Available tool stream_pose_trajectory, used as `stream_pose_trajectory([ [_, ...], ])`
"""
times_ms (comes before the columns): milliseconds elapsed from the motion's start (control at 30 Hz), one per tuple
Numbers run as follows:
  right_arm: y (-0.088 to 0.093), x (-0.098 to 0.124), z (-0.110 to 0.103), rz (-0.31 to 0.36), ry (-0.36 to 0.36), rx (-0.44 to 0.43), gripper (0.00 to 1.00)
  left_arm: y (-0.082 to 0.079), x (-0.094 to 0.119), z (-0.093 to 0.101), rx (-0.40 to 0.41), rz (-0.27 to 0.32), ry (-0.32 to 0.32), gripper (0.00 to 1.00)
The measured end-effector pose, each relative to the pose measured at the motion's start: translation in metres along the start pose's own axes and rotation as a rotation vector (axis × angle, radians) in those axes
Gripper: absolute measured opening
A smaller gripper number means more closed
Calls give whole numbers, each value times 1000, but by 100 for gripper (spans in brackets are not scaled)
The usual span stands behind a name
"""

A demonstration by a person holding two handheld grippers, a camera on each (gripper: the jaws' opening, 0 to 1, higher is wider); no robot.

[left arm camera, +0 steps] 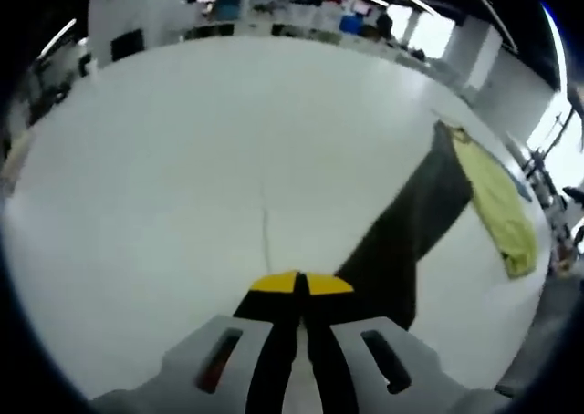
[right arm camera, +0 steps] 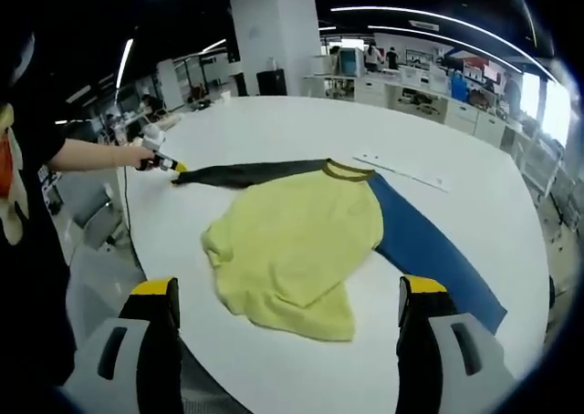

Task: Fold the garment on the visible template until the final outline fits inside the template.

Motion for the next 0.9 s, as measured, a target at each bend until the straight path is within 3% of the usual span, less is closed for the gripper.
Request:
stream_pose_trajectory([
  [67,0,0,0,0,1,-2,100,-3,5,3,26,37,16,0],
  [133,0,0,0,2,3,-4,100,-2,8,3,51,38,28,0],
  [267,2,1,-1,-3,2,-6,100,8,4,2,7,-36,8,16],
  [667,1,1,-4,-6,3,-3,100,3,-11,0,12,-25,19,2],
  [733,1,2,-4,-7,4,-4,100,-3,-10,-4,-4,29,-25,1],
  [833,3,3,-4,-9,8,-7,100,-12,-3,-10,45,143,-89,1],
  [900,4,4,-3,-10,12,-12,100,-14,-1,-12,63,164,-104,2],
])
Point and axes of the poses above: the point that each gripper's makers call its tool centre point, and the gripper's own axes: x roughly backward along the fingers, z roughly to its right, y roughly out of its underside, the point moved 9 cm from there along x, roughly backward along the fingers, and after that the axes turned 12 degrees about y, right-handed, at the moved point
